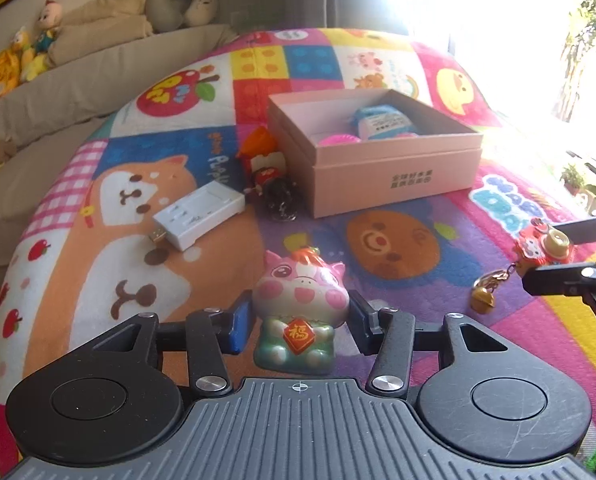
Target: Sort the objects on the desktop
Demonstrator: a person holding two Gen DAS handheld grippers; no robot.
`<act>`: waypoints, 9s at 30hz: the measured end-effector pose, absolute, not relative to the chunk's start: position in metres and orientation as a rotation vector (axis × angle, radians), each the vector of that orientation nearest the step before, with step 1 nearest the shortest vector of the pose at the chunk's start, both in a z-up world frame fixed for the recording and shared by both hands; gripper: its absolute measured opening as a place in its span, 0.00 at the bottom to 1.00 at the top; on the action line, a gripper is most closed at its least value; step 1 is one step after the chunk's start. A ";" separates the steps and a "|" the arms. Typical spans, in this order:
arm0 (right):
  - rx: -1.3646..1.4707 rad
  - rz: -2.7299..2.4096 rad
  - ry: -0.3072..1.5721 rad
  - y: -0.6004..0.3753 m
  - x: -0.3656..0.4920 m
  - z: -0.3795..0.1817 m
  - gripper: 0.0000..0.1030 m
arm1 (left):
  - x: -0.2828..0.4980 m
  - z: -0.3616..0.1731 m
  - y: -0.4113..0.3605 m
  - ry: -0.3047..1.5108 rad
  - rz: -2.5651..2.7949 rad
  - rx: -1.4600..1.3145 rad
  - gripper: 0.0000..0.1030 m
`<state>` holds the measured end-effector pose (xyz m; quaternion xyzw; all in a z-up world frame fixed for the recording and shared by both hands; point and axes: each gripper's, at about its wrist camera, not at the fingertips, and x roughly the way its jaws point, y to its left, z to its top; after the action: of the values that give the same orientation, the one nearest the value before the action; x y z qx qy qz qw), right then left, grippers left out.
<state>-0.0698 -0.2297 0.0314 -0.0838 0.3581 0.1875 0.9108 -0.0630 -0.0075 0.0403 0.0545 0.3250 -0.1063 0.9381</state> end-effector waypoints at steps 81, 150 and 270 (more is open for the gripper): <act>-0.341 0.641 0.811 -0.119 -0.004 0.052 0.47 | -0.032 0.035 0.091 0.572 0.056 -0.169 0.97; 0.013 0.420 0.652 -0.252 0.015 0.018 0.79 | 0.043 0.061 0.059 0.664 -0.159 0.034 0.32; 0.088 0.281 0.469 -0.269 0.067 0.218 0.67 | 0.071 0.141 -0.049 0.452 -0.288 0.095 0.89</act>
<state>0.0674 -0.2687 0.2182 0.0432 0.2314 0.1389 0.9619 0.0705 -0.0486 0.1412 0.0468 0.2231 -0.1420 0.9633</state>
